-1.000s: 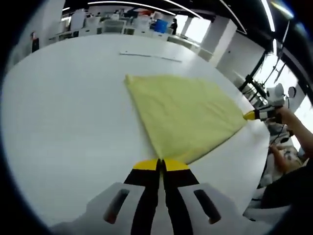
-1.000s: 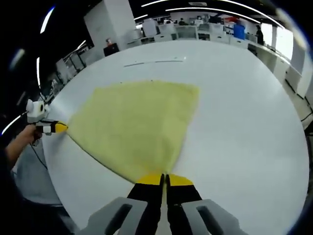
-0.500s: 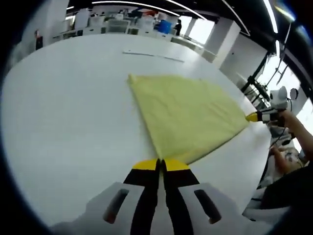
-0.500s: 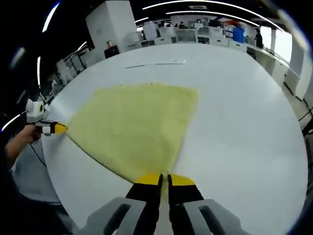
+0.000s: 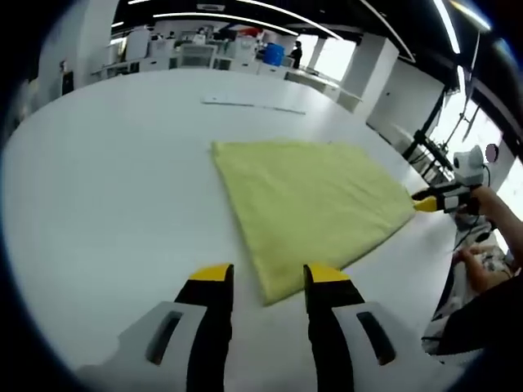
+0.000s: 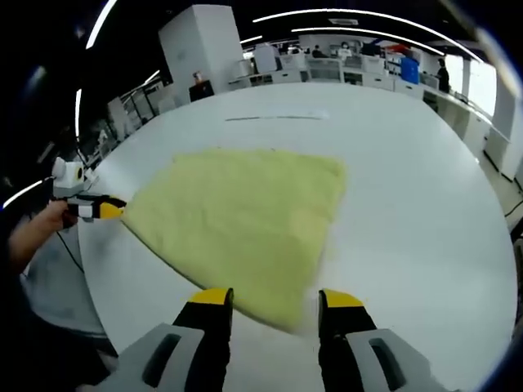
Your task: Fold the garment on the visible template until the final outline fits inside the template.
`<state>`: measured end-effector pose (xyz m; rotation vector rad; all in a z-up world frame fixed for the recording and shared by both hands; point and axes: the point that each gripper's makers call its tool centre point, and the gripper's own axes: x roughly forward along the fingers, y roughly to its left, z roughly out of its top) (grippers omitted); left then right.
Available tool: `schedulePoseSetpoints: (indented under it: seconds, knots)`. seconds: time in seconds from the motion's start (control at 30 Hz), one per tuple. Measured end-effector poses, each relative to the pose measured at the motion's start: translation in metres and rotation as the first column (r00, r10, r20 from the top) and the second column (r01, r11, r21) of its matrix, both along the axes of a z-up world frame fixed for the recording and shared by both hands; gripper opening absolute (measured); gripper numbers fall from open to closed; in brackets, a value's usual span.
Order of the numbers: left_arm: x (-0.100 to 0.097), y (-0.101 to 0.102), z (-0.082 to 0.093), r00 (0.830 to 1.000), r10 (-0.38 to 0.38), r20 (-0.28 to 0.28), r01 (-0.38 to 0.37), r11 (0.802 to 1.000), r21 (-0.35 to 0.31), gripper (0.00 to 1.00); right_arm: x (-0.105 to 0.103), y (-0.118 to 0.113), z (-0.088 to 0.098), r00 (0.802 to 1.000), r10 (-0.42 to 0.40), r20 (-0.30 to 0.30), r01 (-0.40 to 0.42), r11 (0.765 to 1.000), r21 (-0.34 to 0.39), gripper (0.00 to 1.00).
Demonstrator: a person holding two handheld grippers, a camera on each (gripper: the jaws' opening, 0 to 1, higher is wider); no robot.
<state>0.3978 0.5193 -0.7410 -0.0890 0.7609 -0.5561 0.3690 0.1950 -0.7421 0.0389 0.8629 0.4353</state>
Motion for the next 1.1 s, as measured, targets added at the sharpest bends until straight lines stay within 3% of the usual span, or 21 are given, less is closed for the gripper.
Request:
schedulePoseSetpoints:
  seconds: [0.1,0.27,0.4,0.57,0.8,1.1]
  knots:
    - [0.000,-0.004,0.007,1.000,-0.015,0.011,0.015,1.000,-0.013,0.40,0.002,0.008,0.009,1.000,-0.010,0.010,0.009,0.998,0.064,0.52]
    - [-0.003,-0.016,0.031,0.995,-0.059,0.075,0.063,0.997,-0.041,0.54,0.002,0.019,0.029,0.998,0.005,0.061,-0.013,0.992,0.127,0.65]
    - [-0.006,-0.022,0.050,0.989,-0.079,0.128,0.088,0.994,-0.070,0.64,-0.001,0.025,0.042,0.995,0.033,0.092,-0.044,0.991,0.123,0.76]
    - [-0.013,-0.025,0.065,0.982,-0.108,0.156,0.118,0.991,-0.057,0.75,-0.006,0.031,0.057,0.988,0.068,0.142,-0.083,0.991,0.102,0.87]
    - [-0.022,-0.028,0.080,0.973,-0.134,0.190,0.146,0.988,-0.048,0.85,-0.013,0.033,0.071,0.980,0.095,0.176,-0.112,0.990,0.085,0.96]
    - [-0.029,-0.029,0.100,0.960,-0.130,0.247,0.148,0.987,-0.058,0.96,-0.013,0.036,0.093,0.948,0.094,0.304,-0.122,0.990,0.074,0.99]
